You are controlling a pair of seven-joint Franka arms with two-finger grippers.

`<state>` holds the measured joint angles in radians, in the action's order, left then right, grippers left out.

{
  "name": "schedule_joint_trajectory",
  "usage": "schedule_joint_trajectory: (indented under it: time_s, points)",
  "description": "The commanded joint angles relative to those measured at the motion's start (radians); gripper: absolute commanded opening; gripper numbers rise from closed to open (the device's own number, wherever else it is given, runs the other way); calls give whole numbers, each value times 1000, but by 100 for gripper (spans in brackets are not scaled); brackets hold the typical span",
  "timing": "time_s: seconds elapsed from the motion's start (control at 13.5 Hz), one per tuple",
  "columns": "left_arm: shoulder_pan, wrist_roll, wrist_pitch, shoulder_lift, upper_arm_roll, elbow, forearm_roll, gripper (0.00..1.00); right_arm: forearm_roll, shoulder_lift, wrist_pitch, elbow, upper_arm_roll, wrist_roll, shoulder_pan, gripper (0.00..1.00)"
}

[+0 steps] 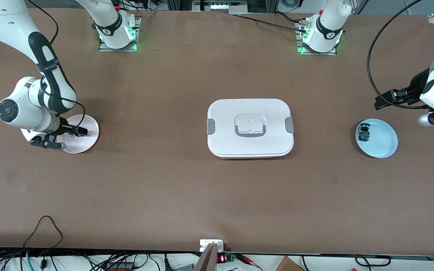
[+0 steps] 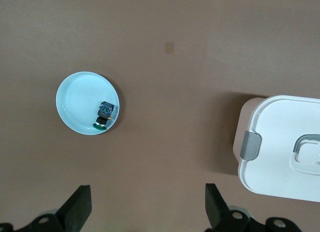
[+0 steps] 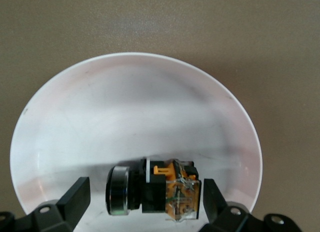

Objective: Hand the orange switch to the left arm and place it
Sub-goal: 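Lower the right gripper around the orange switch and close it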

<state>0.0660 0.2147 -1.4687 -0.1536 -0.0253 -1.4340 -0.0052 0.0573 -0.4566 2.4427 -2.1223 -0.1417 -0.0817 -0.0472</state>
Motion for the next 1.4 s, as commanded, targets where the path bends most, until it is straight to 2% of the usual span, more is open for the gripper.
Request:
schedule_joint_trajectory:
  time_s: [0.0,0.59,0.66,0.74,0.89,0.96,1.11,1.33]
  points:
    - [-3,-5,8,-12,-1,27,-9,100,13,1,16,-10,7,3,-6,100]
    - [-3,-5,8,-14,-1,27,-9,100,13,-4,16,-10,7,3,-5,100]
    - [-5,-5,8,-14,-1,27,-9,100,12,-2,13,-10,7,-3,-5,93]
    - [-5,-5,8,-14,-1,27,-9,100,12,-2,10,-10,7,-9,-5,74]
    - [-5,-5,8,-14,-1,27,-9,100,12,-1,4,-10,7,-9,-3,49]
    - [-5,-5,8,-14,-1,27,-9,100,12,1,4,-10,7,-9,-5,41]
    - [-5,-5,8,-14,-1,26,-9,100,12,3,1,-8,7,-18,-3,28]
    - [1,-3,11,-14,-1,29,-6,100,10,7,-19,-2,14,-30,-3,21]
